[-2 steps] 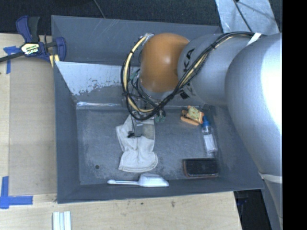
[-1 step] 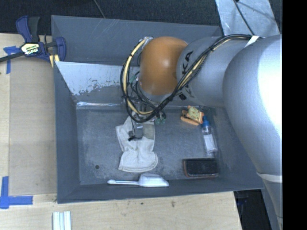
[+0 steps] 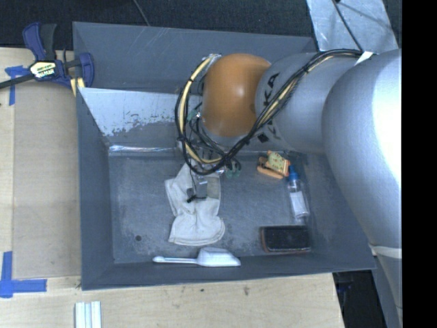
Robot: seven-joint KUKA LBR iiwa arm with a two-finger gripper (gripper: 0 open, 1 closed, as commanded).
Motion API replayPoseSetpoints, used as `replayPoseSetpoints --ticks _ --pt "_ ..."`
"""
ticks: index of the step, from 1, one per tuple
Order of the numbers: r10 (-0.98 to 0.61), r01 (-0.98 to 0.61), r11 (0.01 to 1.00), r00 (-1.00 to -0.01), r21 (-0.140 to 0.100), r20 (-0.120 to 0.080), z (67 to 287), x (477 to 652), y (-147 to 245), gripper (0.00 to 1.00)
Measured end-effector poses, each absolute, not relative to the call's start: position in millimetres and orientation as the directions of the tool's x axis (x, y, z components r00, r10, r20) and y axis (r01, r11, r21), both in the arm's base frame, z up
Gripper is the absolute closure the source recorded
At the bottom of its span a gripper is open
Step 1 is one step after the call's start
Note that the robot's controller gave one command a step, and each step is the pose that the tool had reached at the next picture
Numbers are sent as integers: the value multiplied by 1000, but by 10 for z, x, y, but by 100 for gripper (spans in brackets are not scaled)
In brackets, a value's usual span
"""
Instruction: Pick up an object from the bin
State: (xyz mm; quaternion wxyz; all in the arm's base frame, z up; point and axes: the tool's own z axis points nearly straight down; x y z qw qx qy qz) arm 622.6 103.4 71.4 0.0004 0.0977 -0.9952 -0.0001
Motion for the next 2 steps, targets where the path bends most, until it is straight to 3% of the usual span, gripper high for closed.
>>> replayPoseSetpoints --ticks 1,2 --pt "-171 -171 985 -985 0 -6 726 6248 1074 0" --pt "-193 -193 981 -981 1 -6 742 6251 1039 100"
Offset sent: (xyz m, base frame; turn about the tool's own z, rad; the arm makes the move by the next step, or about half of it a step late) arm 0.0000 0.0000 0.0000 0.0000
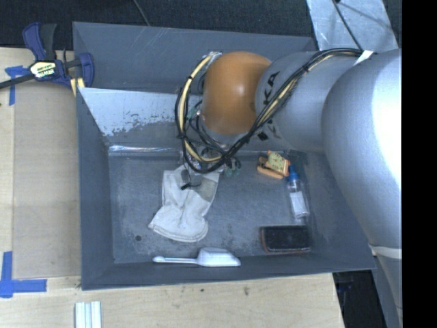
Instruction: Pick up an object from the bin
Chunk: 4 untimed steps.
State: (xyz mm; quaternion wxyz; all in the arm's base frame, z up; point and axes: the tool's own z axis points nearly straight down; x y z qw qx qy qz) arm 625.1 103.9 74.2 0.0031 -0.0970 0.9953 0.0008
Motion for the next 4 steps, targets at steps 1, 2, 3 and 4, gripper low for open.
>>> replayPoseSetpoints --ticks 1,2,3,4 --pt "-193 -193 981 -981 1 -6 742 6251 1039 100" --pt "-193 -193 981 -981 1 -3 791 6234 1036 100" --pt "-193 -193 981 -981 1 4 989 6223 1034 100" --pt "-193 -193 981 -981 0 -5 1126 6249 1037 100"
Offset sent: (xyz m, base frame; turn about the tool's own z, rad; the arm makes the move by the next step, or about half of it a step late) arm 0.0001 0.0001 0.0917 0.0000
